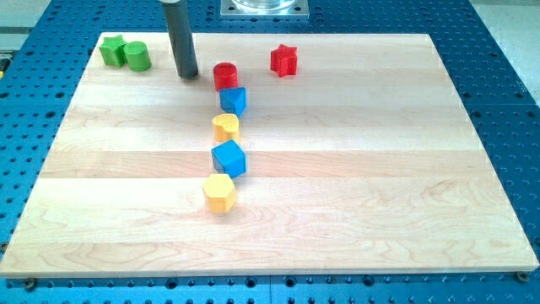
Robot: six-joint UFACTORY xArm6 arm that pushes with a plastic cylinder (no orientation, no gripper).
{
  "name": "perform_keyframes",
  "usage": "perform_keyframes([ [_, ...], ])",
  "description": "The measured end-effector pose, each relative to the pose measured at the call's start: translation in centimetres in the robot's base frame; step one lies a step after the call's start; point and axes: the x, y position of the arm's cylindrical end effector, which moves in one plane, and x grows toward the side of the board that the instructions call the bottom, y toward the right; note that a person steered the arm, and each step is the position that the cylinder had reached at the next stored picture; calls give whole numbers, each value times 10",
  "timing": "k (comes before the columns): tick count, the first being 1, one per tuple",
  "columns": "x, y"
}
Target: Place the red circle left to the blue triangle
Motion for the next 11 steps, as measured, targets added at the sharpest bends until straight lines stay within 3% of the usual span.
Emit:
perform_keyframes([
  [2,0,0],
  [3,-13,33],
  [5,13,46],
  [6,6,79],
  [7,25,97],
  [8,50,88],
  [9,73,20],
  [11,73,10],
])
